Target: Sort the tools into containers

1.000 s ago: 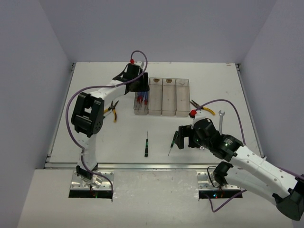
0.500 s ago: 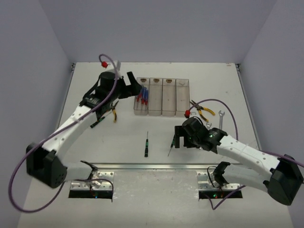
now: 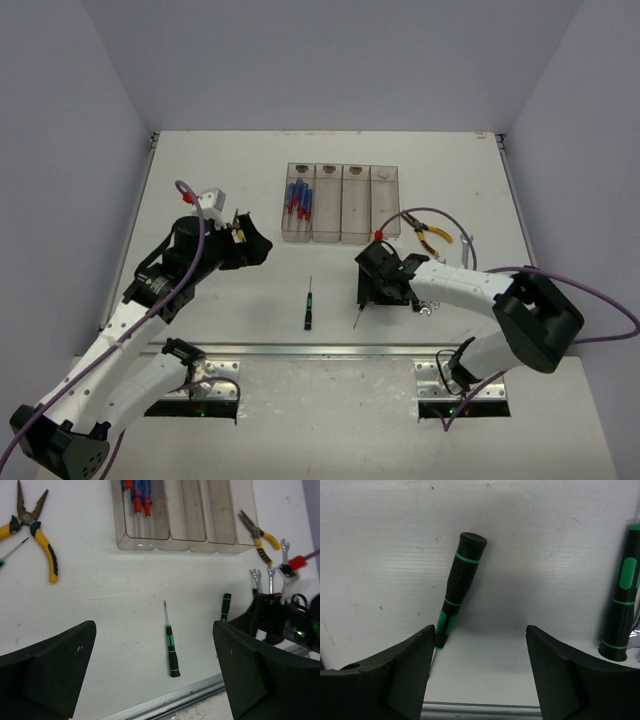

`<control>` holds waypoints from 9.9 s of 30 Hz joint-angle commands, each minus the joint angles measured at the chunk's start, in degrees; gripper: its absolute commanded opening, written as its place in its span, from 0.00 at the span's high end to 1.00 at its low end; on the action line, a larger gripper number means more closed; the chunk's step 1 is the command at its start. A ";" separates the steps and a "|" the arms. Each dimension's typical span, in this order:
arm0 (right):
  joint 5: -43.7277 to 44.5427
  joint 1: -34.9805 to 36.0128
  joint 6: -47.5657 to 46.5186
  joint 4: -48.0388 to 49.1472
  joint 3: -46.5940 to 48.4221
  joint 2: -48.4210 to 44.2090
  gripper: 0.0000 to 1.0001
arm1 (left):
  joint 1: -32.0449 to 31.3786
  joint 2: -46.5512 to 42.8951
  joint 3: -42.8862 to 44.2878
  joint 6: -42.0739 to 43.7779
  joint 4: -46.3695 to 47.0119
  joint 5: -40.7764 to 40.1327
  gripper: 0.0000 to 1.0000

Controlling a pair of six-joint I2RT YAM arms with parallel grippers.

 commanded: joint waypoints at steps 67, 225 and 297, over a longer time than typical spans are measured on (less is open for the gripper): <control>-11.00 -16.72 -24.15 -16.94 71.41 36.27 0.08 | -0.07 -6.64 -0.64 3.28 1.63 7.10 0.00; -13.07 -14.56 -19.66 -13.89 76.68 33.99 0.24 | 0.51 2.37 3.79 0.91 -3.55 -4.05 0.00; -29.49 -14.70 -28.71 11.07 3.85 -14.24 0.07 | 29.46 51.53 9.68 -64.18 -21.26 -18.30 1.00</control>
